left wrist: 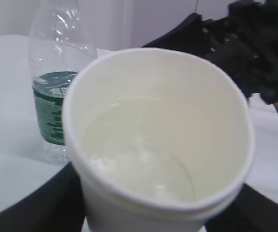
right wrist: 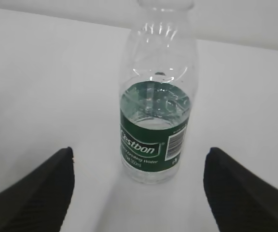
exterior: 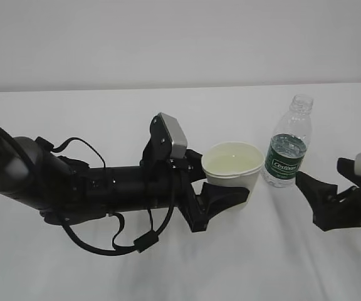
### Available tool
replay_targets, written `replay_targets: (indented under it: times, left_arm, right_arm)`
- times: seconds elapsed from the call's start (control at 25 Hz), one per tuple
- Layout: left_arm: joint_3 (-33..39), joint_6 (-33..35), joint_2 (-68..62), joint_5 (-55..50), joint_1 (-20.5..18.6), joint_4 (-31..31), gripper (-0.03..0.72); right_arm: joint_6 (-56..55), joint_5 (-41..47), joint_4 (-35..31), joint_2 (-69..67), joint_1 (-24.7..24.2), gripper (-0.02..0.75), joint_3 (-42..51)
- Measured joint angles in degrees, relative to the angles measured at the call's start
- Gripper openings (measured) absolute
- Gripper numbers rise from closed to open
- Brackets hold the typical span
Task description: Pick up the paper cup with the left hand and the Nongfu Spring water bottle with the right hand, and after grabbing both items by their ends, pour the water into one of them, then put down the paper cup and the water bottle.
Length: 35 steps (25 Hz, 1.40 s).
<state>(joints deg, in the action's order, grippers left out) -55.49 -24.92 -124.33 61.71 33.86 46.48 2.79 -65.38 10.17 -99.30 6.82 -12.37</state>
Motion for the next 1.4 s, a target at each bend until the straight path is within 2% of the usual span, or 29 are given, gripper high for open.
replay_targets:
  times: [0.28,0.56,0.88,1.12,1.4]
  left_arm:
    - [0.00,0.43,0.00,-0.73,-2.52,-4.75,0.476]
    - [0.67,0.56,0.00,-0.86,-6.79,-6.92,0.475]
    - [5.31,2.53,1.28,1.46,-12.88,-10.20,0.475]
    - [10.46,5.65,1.64,2.20,-17.73,-15.31,0.475]
    - [14.43,9.30,2.11,2.20,-20.93,-19.35,0.465]
  right_arm:
    - [0.05,0.00,-0.24,9.21,0.00,0.627,5.41]
    - [0.05,0.00,-0.44,10.28,0.00,0.626,6.17]
    - [0.05,0.00,-1.34,10.28,0.00,0.616,6.17]
    - [0.05,0.00,-1.59,10.28,0.00,0.613,6.17]
    - [0.05,0.00,-1.81,10.28,0.00,0.605,6.17]
